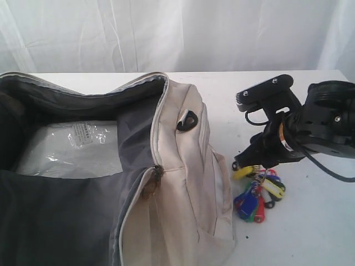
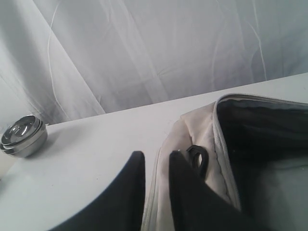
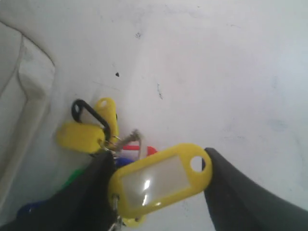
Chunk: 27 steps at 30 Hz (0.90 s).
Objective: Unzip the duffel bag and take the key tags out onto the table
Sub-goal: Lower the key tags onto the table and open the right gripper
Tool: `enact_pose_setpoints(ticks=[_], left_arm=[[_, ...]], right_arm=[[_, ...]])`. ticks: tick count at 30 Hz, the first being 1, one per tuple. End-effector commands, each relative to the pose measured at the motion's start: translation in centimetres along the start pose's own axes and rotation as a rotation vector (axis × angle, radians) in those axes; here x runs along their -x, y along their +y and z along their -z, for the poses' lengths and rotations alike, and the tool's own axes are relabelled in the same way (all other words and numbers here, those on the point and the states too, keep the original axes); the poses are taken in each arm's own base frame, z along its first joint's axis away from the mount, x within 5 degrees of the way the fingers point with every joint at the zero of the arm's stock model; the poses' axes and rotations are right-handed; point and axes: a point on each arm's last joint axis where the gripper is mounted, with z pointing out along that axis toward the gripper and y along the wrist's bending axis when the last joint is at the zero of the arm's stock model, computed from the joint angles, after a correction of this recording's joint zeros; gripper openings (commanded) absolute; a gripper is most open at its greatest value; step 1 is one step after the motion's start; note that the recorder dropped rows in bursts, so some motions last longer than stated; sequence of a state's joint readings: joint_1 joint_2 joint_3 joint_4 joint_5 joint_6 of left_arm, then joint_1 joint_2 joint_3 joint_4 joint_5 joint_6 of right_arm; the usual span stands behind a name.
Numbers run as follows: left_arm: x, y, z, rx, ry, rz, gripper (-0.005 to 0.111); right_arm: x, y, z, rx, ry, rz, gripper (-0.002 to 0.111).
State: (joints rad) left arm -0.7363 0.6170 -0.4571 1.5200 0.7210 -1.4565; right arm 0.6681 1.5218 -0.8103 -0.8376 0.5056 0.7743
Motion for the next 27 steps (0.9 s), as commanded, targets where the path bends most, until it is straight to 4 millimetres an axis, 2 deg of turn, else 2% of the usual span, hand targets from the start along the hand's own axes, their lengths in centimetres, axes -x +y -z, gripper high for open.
enact_pose_setpoints(ticks=[1,5,15,21,25,27], left_arm=[[-0.1,0.1,0.1,-0.001,-0.007,-0.001,0.024],[-0.1,0.1,0.1,-0.002,-0.007,-0.001,0.024],[-0.1,0.0,0.1,-0.005,-0.007,0.0,0.024],[-0.1,-0.2,0.1,-0.026,-0.013,-0.001,0.024],[-0.1,-0.2,0.1,-0.026,-0.013,-0.001,0.024],[-0.1,-0.2,0.1,-0.026,-0.013,-0.001,0.024]], right_arm=[[-0.8,-0.7,-0.2,-0.032,0.03,0.022,0.0],[-1.6,-0.6,-0.7,-0.034,0.057,0.042,0.0],[-1.9,-0.3,-2.0,-0.051,0.086,0.099,0.003],[-1.6,0.1,-2.7,-0.033,0.045,0.027,0.026],[-1.0,1.2,-2.9,0.079,-0.032,0.023,0.046],[-0.5,1.6,-2.8,0.12,-0.07,0.025,0.051]])
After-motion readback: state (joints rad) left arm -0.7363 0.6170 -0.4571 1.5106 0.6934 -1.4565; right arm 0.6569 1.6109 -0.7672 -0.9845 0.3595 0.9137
